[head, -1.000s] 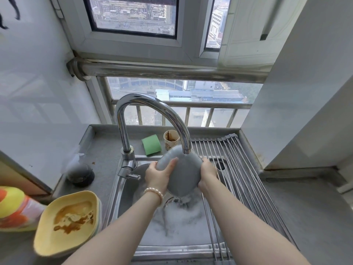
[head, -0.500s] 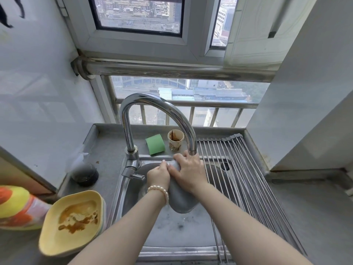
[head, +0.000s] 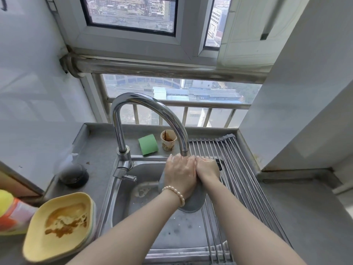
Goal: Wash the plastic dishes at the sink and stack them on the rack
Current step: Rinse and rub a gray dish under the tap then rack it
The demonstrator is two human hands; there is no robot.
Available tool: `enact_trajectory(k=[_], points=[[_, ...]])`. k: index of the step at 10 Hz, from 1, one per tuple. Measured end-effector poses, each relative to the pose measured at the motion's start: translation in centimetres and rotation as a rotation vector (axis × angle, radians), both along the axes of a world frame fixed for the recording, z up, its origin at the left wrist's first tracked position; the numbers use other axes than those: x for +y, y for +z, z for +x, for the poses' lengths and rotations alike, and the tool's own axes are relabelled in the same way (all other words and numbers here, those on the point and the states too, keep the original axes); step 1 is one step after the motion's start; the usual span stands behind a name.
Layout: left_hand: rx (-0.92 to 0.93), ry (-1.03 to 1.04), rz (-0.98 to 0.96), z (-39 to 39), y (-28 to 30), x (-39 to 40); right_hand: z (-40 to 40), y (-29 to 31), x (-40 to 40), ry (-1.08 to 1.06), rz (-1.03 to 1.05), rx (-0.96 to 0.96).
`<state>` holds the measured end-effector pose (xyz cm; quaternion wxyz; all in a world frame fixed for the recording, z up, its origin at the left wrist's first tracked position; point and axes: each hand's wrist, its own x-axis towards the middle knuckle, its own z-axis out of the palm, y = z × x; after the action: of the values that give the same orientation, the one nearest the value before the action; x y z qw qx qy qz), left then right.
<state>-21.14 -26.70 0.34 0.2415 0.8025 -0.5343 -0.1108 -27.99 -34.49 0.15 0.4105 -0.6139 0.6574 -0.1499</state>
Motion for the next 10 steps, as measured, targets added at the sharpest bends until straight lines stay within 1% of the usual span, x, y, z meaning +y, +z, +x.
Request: enact_trajectory(k=[1,2,3,4,5,6,7,8,9,10], points=[[0.047,-0.008,0.078,1.9,1.1,-0.3,0.0,-0.2,0.1,-0.024,-0.006,-0.01],[0.017,0.077,0.104,1.8,1.3,-0.6,0.1,-0.2,0.1,-0.07,0.033,-0.008],[-0.056,-0.13,0.1,1.0,-0.2,0.5,0.4,-0.4,0.4,-0.075,0.08,-0.061],[-0.105,-0.122,0.195,3.6,-1.2,0.1,1.1,-0.6,1.0,-0.047,0.092,-0.073],[-0.201,-0.134,0.132,2.9,-1.4,1.0,1.3,-0.9,1.3,-0.05,0.145,-0.145],[-0.247,-0.322,0.023,2.8,-1.4,1.9,1.6,-1.0,1.6,-0.084,0.203,-0.251],[-0.093,-0.109,0.197,5.5,-0.8,0.8,2.0,-1.0,1.8,-0.078,0.195,-0.214],[-0.037,-0.056,0.216,4.1,-0.5,1.1,1.4,-1.2,1.6,-0.128,0.249,-0.281],[-0.318,-0.249,-0.148,3.5,-2.2,2.2,1.2,-0.1,2.4,-0.107,0.277,-0.326],[-0.165,-0.245,0.005,4.5,-1.5,1.8,1.5,0.1,2.2,-0.051,0.265,-0.323]])
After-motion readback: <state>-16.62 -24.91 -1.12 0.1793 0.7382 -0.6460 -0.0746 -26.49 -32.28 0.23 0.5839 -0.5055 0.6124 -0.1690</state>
